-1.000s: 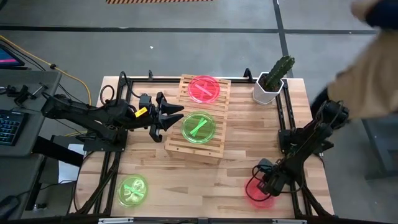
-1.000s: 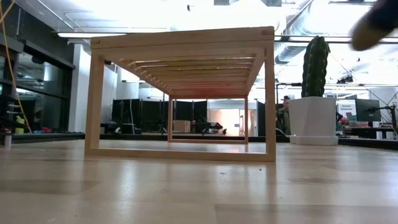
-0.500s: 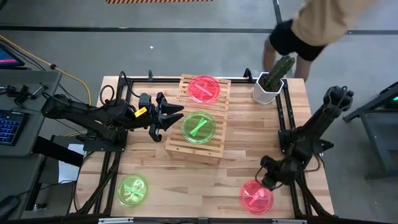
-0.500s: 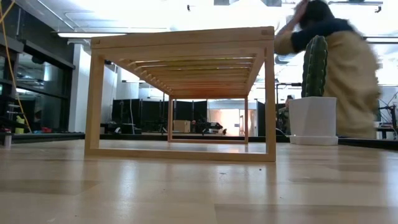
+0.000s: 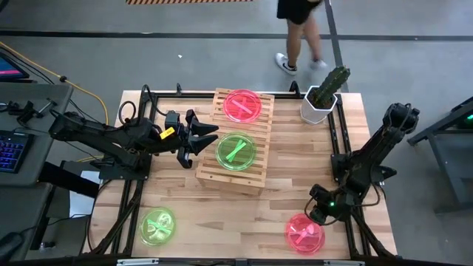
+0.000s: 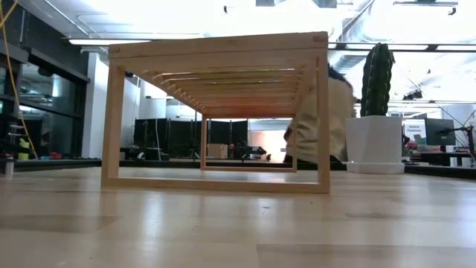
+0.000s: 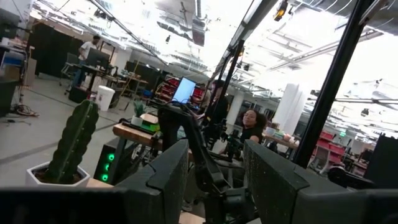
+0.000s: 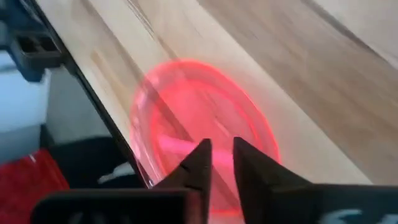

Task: Place and stack plates onto a shelf
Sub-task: Stack the pink transparent plate on top of the other pink transparent plates on the shelf

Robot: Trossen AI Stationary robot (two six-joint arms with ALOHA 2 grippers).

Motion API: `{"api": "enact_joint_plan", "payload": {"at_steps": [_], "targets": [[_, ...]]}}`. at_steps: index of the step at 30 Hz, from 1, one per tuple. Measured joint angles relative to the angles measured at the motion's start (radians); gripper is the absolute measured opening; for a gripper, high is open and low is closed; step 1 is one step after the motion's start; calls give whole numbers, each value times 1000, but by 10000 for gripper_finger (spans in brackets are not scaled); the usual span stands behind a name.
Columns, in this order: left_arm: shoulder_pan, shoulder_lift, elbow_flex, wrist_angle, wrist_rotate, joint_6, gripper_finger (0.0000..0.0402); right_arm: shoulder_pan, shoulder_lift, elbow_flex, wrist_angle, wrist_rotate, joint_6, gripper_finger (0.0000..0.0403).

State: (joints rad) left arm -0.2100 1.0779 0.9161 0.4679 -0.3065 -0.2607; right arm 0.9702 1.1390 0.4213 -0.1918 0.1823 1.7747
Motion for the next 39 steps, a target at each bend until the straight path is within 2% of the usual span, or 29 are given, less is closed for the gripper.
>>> {"api": "enact_joint_plan", "payload": {"at_steps": [6,9,12,22,27,30,32,34,38,39], "targets": [[0,0,0,0,-11,0,145,8,65,0,87,193,-40,134],[0,0,0,1,-18,0,145,2,87,0,89,207,-104,181],[0,0,0,1,-20,0,145,-1,126,0,88,205,-154,208],[0,0,0,0,-22,-1,145,1,297,4,215,208,-310,215],[0,0,0,0,-23,-1,145,21,342,8,241,230,-326,215],[0,0,0,0,-24,0,145,36,353,8,241,242,-345,204],[0,0,0,0,-23,0,145,39,354,7,232,239,-369,182],[0,0,0,0,-24,0,145,38,355,7,212,236,-368,144],[0,0,0,0,-23,0,145,37,356,4,183,236,-329,32],[0,0,0,-1,-23,0,145,37,357,4,182,235,-313,17]]}}
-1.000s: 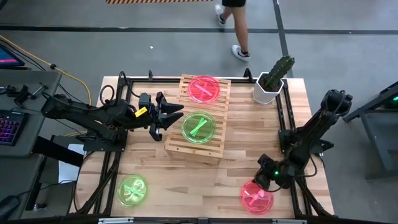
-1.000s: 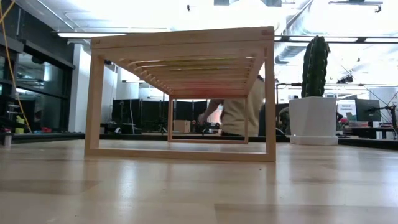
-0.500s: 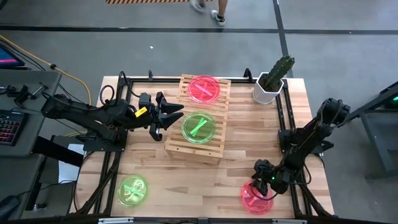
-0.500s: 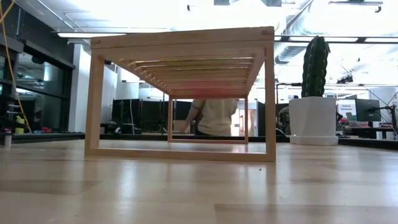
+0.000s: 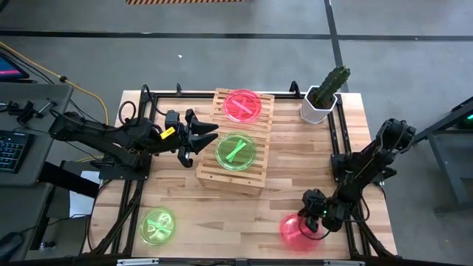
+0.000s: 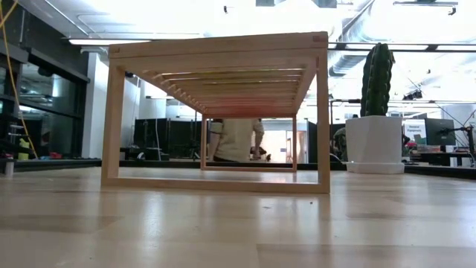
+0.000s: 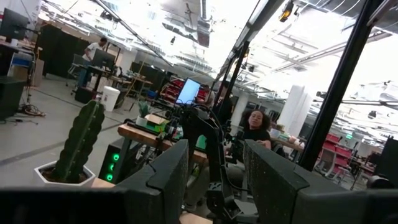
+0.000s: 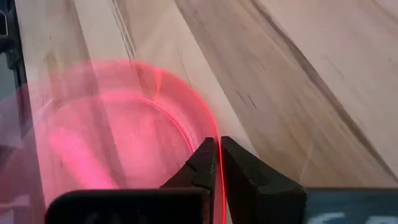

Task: Place and stack plates onto a shelf
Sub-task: Stack the pink transparent plate on top of the other pink transparent plates on the shelf

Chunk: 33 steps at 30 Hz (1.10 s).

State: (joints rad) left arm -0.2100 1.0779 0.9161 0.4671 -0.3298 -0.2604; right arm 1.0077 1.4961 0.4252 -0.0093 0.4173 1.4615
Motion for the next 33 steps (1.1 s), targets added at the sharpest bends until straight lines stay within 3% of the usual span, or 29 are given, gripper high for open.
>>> {"api": "enact_joint_plan", "payload": {"at_steps": [7,17,33], "targets": [[0,0,0,0,0,0,145,0,1,-2,17,-6,94,4],[0,0,0,-1,0,2,145,4,-62,-6,83,-59,86,0],[0,0,0,-2,1,2,145,2,-83,-5,240,-18,55,0]]}}
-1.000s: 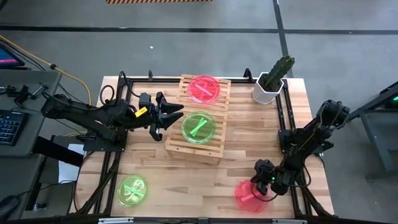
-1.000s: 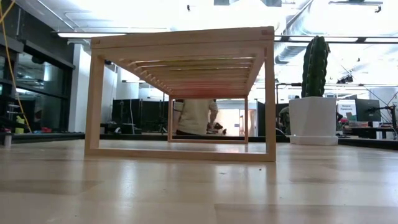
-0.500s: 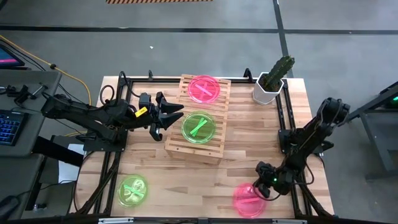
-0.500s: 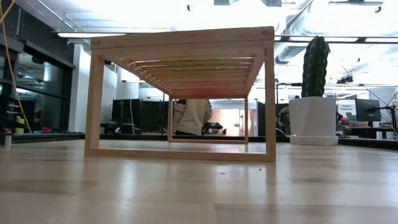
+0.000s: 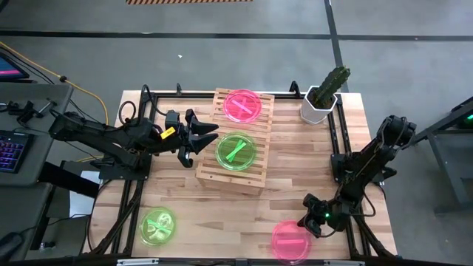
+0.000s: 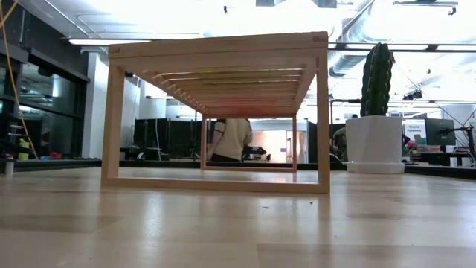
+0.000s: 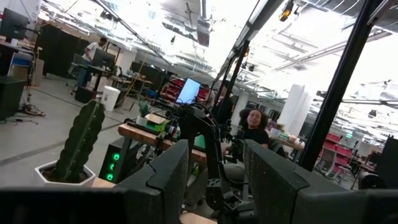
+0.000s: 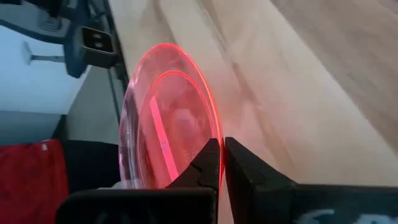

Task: Place and stack plates onto a shelf
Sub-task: Stack the pink transparent plate on top of the other pink transparent plates on the shelf

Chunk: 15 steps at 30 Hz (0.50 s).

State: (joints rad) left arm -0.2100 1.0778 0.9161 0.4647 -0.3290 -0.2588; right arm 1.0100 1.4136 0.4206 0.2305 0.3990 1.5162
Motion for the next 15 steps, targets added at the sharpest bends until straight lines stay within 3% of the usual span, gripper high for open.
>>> {"api": "enact_joint_plan", "payload": {"at_steps": [15], "targets": [[0,0,0,0,0,0,145,-1,-2,2,229,-32,-44,0]]}}
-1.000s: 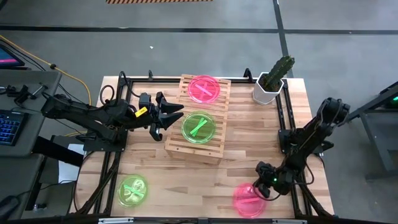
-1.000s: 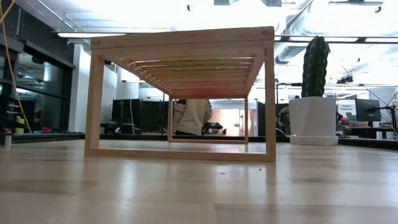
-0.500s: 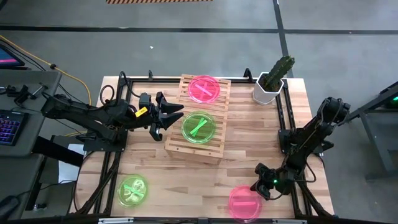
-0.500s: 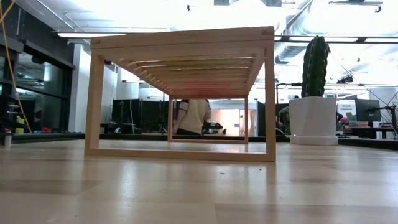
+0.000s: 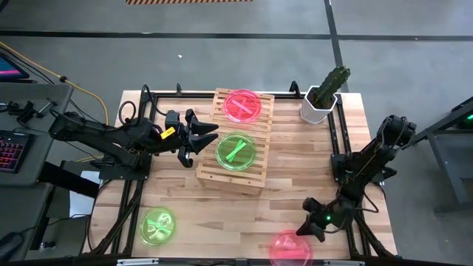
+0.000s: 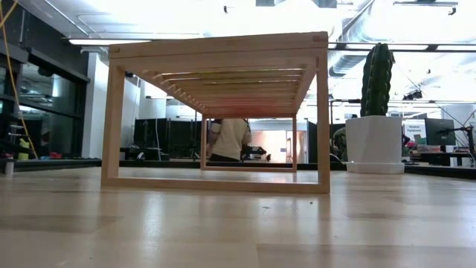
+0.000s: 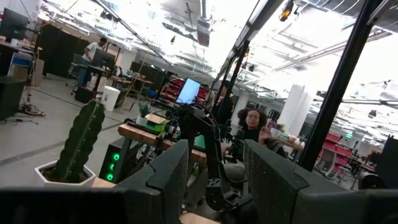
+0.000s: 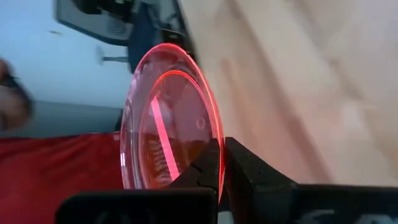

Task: Place and stack plates onto a shelf
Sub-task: Stack the pink transparent plate on top of the other pink transparent plates on the shelf

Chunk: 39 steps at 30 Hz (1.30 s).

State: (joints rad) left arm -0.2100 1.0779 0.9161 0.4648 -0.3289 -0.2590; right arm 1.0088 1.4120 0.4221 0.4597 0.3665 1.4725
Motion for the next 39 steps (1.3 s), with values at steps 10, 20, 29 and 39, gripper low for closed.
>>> {"api": "enact_joint_plan", "payload": {"at_steps": [10,20,29,39], "targets": [[0,0,0,0,0,17,145,-68,0,1,290,-60,-15,0],[0,0,0,-10,4,7,145,-257,0,1,546,-204,-61,0],[0,0,-1,-68,4,8,145,-365,-15,2,614,-293,-67,0],[0,0,-1,-65,4,45,145,-440,-154,2,515,-296,-120,0]]}}
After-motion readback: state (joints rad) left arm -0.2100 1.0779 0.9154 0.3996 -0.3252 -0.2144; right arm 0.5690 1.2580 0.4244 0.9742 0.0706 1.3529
